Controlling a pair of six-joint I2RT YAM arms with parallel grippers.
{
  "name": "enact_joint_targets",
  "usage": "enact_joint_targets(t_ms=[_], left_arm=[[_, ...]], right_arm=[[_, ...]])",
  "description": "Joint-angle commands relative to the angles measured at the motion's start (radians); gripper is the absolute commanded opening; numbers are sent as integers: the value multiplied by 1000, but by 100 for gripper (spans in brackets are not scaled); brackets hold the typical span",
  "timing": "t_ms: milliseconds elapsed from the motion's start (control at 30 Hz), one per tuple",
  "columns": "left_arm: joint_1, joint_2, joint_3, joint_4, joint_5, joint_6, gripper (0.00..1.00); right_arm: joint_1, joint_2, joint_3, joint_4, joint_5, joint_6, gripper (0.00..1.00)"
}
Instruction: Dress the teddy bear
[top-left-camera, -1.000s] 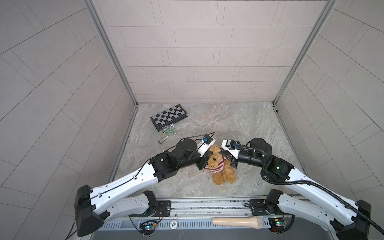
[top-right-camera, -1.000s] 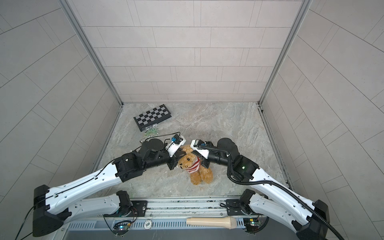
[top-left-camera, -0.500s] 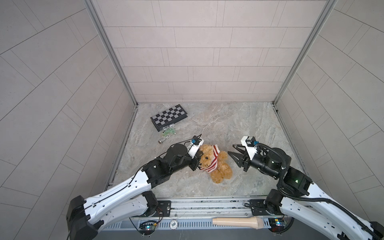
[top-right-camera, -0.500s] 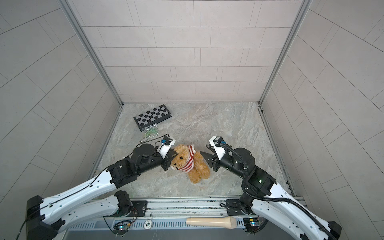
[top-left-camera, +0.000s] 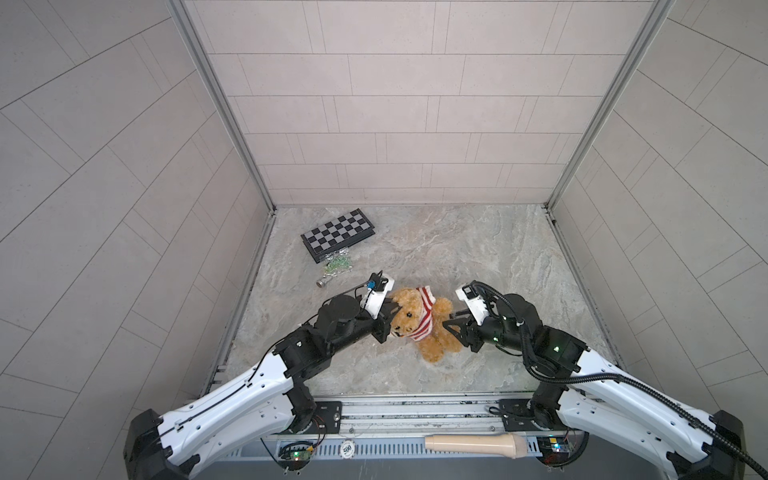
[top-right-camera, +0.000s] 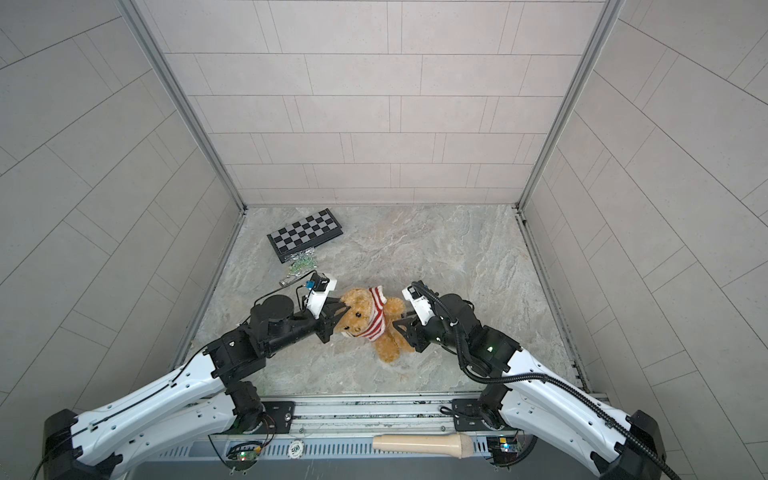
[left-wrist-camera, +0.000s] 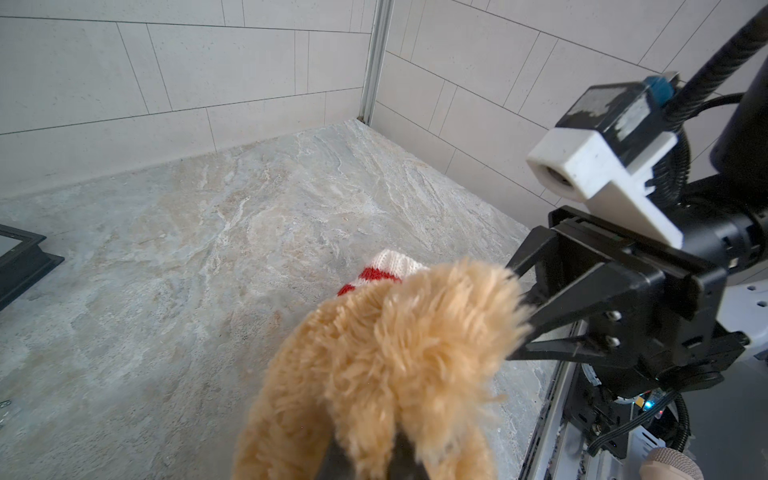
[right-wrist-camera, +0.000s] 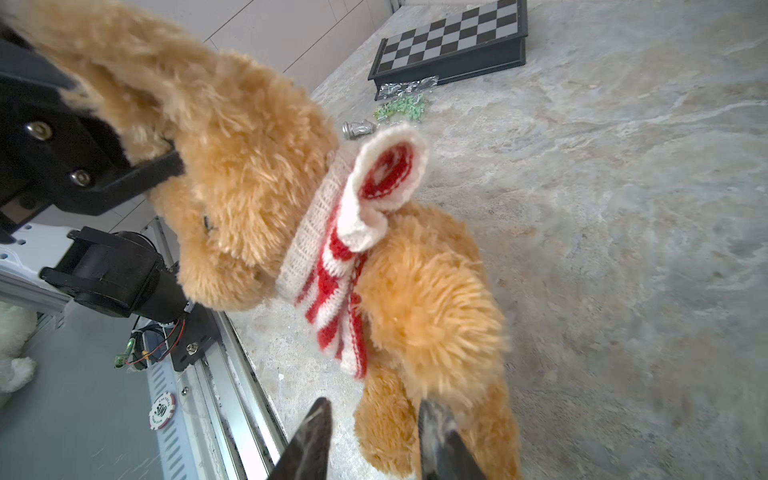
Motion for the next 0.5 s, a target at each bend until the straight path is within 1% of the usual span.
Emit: enact_joint_targets(t_ms=[0, 133, 367, 467], left_arm=[[6, -22, -4, 95, 14, -25, 0], [6, -19, -2, 99, 21, -26, 0], [6, -28, -9, 104, 28, -31, 0], [5, -28, -8, 109, 36, -35, 0]], right_arm=[[-2, 34, 17, 88, -36, 23, 34], [-2, 72, 12, 140, -35, 18, 28], [-1, 113, 9, 200, -20, 3, 26], [-1, 137, 14, 215, -12, -4, 22]])
